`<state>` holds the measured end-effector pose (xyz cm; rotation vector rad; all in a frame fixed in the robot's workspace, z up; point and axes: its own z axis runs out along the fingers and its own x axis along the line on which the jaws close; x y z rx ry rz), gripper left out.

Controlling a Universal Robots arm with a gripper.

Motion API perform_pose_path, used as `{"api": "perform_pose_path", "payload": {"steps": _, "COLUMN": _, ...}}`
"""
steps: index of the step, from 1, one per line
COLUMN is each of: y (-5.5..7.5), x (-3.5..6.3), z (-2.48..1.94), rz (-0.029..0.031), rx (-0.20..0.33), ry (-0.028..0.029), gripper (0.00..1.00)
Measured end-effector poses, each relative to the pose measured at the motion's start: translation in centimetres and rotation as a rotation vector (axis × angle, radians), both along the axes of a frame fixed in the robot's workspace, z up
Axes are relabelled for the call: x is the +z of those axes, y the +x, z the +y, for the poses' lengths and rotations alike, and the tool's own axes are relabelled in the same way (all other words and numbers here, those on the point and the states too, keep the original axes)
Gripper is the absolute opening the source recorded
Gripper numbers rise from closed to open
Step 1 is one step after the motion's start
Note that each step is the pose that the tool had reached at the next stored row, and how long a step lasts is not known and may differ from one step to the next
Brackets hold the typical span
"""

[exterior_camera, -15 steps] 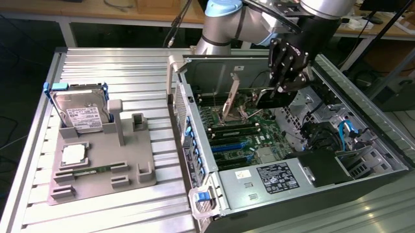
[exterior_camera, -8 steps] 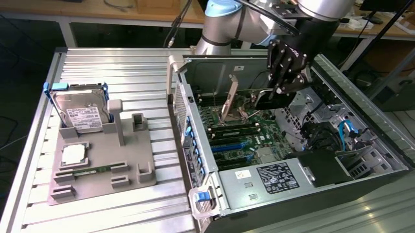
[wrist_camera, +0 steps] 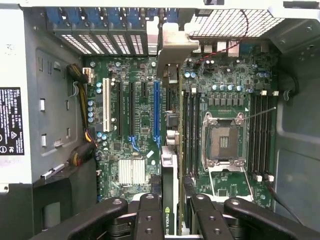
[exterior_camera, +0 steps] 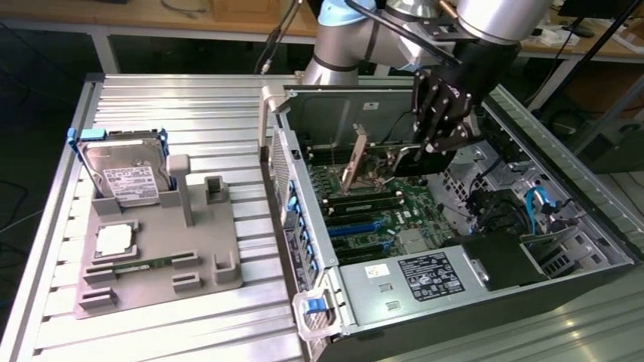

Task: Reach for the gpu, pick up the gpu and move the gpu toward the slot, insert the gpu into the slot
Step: 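Insert the gpu into the slot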

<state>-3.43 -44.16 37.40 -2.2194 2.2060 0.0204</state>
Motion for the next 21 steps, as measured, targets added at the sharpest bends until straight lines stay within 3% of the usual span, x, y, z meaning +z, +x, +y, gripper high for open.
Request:
{"api": "perform_pose_path", "payload": {"steps": 7, "y": -1.2, "x": -1.56, "z": 0.09, "rz": 0.0000, "rx": -0.009, "ry": -0.0019, "gripper": 0.27}}
{"api": "perform_pose_path", "payload": {"steps": 12, "y": -1.3, "x": -2.45, "z": 0.09, "rz": 0.0001, "rx": -0.049, "ry": -0.0024, "gripper": 0.27}}
{"api": "perform_pose_path", "payload": {"steps": 21, "y": -2.2, "x": -3.41, "z": 0.09, "rz": 0.0000, "rx": -0.053, "ry": -0.0025, "gripper": 0.27}}
